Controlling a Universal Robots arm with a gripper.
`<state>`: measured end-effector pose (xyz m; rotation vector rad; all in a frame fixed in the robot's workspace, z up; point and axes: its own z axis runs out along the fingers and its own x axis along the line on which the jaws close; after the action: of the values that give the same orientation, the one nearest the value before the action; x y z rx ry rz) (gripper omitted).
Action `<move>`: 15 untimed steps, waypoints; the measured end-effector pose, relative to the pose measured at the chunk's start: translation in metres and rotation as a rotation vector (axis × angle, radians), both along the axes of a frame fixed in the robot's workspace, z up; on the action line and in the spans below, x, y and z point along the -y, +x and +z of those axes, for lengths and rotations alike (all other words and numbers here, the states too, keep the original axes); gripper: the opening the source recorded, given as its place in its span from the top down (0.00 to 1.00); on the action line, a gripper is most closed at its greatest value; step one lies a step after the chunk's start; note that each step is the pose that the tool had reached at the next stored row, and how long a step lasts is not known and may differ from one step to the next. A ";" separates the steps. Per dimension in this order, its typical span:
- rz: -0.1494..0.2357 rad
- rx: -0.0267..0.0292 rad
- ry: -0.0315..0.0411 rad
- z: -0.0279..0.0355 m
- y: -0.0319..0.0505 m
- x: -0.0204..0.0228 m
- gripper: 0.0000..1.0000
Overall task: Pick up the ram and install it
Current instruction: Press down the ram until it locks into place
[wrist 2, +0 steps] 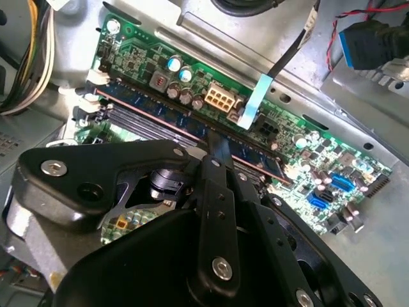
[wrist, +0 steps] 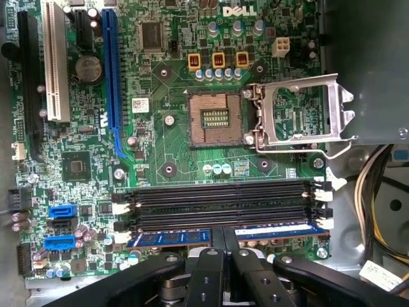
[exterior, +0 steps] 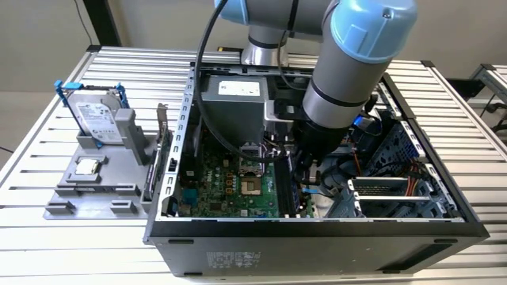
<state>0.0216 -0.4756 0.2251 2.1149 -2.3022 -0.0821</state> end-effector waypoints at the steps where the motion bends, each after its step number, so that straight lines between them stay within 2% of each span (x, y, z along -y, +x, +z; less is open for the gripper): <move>1: 0.000 -0.0002 -0.0006 -0.0011 0.0000 0.0001 1.00; 4: 0.000 -0.0003 -0.0011 -0.0058 0.0000 0.0001 1.00; 7: 0.000 -0.0001 -0.0004 -0.0060 0.0000 0.0000 1.00; 9: 0.000 0.0007 0.0033 -0.0024 0.0001 -0.0005 1.00; 12: 0.000 0.0000 0.0005 0.0090 0.0000 -0.0001 1.00; 15: 0.000 0.0000 0.0002 0.0150 0.0000 -0.0001 1.00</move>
<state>0.0216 -0.4755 0.2401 2.1148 -2.3024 -0.0823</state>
